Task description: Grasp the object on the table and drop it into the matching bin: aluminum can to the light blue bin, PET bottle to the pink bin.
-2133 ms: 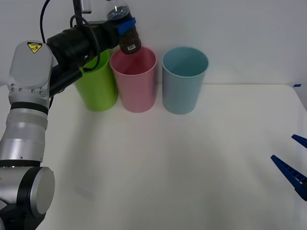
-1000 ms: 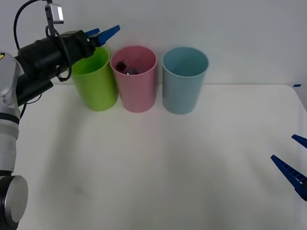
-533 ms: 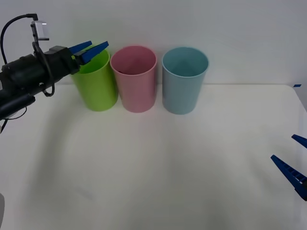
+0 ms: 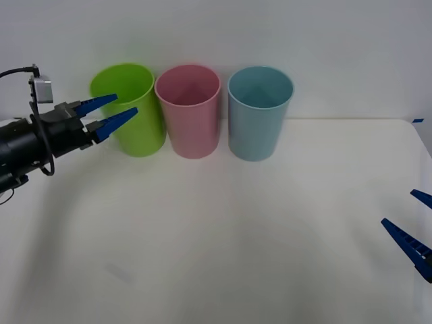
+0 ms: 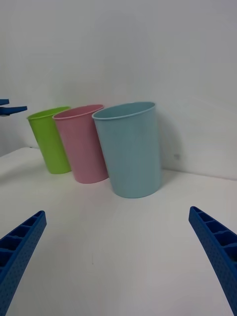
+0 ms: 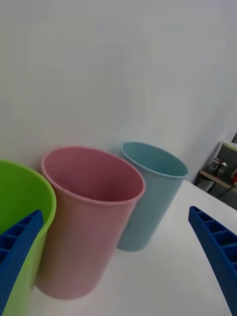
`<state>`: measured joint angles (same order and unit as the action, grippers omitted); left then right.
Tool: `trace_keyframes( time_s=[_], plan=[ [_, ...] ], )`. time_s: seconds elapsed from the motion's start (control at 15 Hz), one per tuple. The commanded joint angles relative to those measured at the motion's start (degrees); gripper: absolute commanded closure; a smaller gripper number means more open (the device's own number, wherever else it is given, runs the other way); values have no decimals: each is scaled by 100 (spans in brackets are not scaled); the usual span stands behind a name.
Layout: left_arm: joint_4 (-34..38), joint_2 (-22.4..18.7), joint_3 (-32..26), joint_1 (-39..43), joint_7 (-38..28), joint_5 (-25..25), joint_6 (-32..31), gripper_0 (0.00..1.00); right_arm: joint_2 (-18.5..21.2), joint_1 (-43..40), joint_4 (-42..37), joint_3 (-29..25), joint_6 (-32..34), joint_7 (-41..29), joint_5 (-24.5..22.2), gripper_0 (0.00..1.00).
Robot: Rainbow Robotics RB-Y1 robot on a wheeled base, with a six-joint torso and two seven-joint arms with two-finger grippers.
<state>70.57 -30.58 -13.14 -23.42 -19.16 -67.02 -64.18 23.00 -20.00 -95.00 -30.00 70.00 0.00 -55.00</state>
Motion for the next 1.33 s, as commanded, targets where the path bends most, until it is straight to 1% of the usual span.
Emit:
trace_keyframes(
  time_s=[0.07,0.4,0.67,1.13,1.33],
  plan=[
    [1,-18,-197,294,483,14,-464,0,0,0,0,0,0,0,0,0],
    [9,-176,-329,830,1389,14,-1000,0,0,0,0,0,0,0,0,0],
    [27,-308,-347,1252,2074,14,-1123,0,0,0,0,0,0,0,0,0],
    [1108,-387,-839,2439,2092,5,-1184,0,0,0,0,0,0,0,0,0],
    [1363,-387,-1032,2782,2004,22,-1184,0,0,0,0,0,0,0,0,0]
  ],
)
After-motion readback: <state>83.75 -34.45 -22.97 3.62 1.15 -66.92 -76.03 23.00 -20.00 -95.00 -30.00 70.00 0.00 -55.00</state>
